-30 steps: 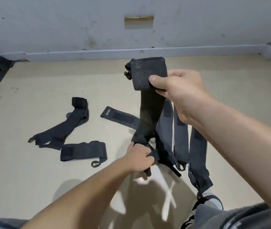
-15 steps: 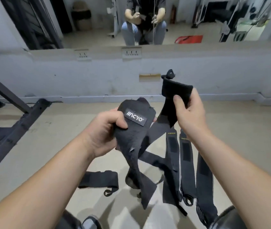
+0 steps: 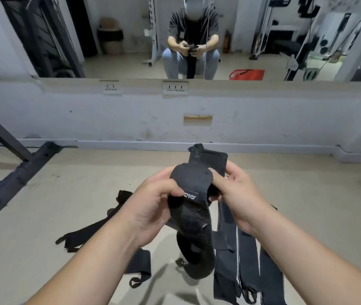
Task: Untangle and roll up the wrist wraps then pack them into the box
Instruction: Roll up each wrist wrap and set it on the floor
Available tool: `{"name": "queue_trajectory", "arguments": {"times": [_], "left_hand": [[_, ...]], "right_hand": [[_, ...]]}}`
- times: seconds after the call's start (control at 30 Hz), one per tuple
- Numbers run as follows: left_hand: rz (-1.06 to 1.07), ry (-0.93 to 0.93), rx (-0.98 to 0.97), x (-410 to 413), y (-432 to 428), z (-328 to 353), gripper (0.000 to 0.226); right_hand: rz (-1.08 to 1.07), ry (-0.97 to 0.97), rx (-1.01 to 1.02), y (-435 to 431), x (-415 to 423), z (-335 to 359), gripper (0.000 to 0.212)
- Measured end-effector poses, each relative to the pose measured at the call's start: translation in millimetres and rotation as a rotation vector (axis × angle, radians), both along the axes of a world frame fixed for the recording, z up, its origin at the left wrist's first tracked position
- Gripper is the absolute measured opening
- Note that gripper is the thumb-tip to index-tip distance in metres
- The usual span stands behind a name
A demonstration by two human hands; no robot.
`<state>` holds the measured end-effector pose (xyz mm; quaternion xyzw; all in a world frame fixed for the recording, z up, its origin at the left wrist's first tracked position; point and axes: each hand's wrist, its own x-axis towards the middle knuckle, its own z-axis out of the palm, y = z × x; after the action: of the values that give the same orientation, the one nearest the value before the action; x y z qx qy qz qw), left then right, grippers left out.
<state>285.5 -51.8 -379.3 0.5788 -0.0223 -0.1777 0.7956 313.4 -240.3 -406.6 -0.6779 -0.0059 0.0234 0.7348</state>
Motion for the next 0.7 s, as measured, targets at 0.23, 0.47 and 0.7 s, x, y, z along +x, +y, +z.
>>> {"name": "queue_trajectory", "arguments": {"times": [0.23,0.47,0.7], "left_hand": [[0.080,-0.053,0.025,4.9,-4.9,-4.1,0.032],[0.157,-0.150,-0.007,8.3,3.9,3.4,0.027],[0.169,-0.201,-0.013,6.1,1.8,2.3,0.030]], "right_hand": [[-0.030,0.001,0.119,10.3,4.7,8.5,0.017],[0.008,-0.052,0.156,12.1,4.8,8.9,0.020],[0.037,-0.107,0.134,17.1,-2.1,12.0,0.022]]}}
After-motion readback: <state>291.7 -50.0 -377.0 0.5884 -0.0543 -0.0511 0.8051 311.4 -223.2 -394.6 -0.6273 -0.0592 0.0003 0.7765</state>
